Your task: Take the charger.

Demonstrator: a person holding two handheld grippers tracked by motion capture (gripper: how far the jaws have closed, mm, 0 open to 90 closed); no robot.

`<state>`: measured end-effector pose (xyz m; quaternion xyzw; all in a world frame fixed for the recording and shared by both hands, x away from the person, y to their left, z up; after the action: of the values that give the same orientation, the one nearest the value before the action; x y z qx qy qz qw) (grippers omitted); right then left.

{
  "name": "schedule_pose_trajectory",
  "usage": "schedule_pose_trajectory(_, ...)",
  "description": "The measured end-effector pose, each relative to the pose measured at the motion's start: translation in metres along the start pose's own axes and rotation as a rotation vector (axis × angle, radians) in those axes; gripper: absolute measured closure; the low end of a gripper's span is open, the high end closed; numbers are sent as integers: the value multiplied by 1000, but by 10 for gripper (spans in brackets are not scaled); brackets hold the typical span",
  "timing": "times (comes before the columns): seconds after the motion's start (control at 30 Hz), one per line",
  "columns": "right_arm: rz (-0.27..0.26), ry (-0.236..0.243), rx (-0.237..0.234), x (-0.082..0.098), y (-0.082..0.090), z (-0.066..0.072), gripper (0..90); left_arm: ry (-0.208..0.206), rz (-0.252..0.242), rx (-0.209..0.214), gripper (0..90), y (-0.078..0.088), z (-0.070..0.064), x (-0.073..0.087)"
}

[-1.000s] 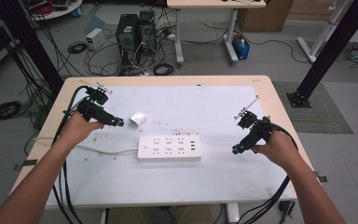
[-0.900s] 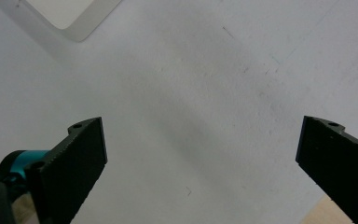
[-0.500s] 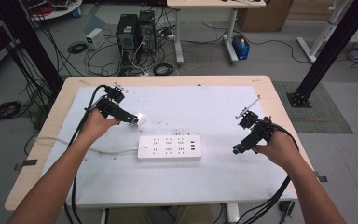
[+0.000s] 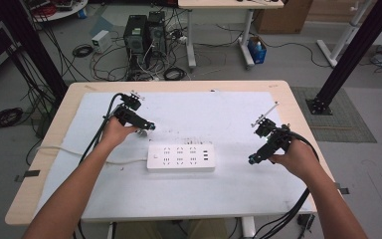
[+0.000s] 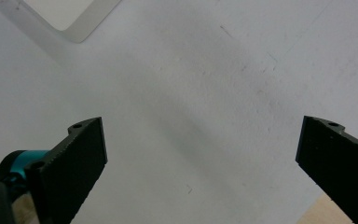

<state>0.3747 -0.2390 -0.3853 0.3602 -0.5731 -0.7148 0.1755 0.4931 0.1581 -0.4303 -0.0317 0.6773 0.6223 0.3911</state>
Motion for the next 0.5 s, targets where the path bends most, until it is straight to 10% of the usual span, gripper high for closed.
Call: schedule_pose_trajectory(0.5,9,6,-4,-2,-2,2,11,5,69,-11,93,-29,3,9)
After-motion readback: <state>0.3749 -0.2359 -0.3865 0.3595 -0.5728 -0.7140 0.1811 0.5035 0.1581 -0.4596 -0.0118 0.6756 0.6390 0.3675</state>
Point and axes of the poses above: each handheld gripper's, and its own axes: y roughly backward along the jaws, x roughly out of its underside, z roughly to its left, the point moved 6 cm from there along -y, roughly forward along the jaws, and after that the axes turned 8 degrees about -x, right-handed, at the moved point
